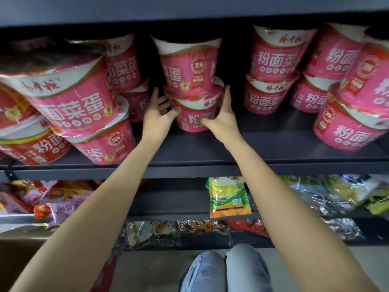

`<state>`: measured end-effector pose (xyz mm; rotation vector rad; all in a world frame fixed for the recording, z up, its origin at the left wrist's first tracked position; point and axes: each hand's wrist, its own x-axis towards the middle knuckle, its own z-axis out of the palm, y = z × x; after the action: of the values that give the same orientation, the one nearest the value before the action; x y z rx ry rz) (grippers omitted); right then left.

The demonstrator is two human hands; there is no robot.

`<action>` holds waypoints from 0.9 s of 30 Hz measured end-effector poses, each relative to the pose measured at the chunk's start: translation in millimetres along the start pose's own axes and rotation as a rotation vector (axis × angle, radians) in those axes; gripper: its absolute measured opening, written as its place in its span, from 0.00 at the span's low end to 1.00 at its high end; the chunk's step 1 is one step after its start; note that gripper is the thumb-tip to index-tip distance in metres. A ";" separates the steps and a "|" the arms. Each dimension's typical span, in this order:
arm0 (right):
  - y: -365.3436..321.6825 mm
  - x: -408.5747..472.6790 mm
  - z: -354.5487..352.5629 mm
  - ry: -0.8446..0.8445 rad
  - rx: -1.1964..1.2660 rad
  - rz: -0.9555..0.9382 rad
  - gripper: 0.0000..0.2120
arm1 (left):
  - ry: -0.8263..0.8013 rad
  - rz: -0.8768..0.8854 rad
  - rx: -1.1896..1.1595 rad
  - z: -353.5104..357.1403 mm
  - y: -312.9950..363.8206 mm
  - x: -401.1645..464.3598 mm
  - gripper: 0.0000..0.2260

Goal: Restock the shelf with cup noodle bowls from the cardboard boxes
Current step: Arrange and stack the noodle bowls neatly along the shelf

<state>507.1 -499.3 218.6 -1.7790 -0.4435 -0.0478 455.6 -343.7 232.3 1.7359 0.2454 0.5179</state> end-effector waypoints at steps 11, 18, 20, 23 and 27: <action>15.8 -78.3 -94.5 0.240 -0.055 -0.006 0.45 | -0.186 0.073 0.092 80.1 34.7 -61.3 0.31; 25.6 -91.0 -149.3 0.356 -0.054 0.019 0.39 | -0.263 0.087 0.091 137.9 47.5 -74.7 0.32; 27.6 -93.0 -156.9 0.372 -0.053 0.023 0.40 | -0.266 0.071 0.083 146.7 46.3 -74.5 0.34; 31.2 -93.4 -161.4 0.396 -0.058 0.017 0.44 | -0.263 0.052 0.088 153.1 44.9 -70.1 0.37; 39.3 -91.2 -162.8 0.420 -0.041 0.009 0.44 | -0.284 0.042 0.091 159.1 47.2 -64.3 0.36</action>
<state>468.1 -685.1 200.2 -1.7519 -0.1307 -0.4186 468.2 -521.1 240.1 1.8825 0.0302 0.2884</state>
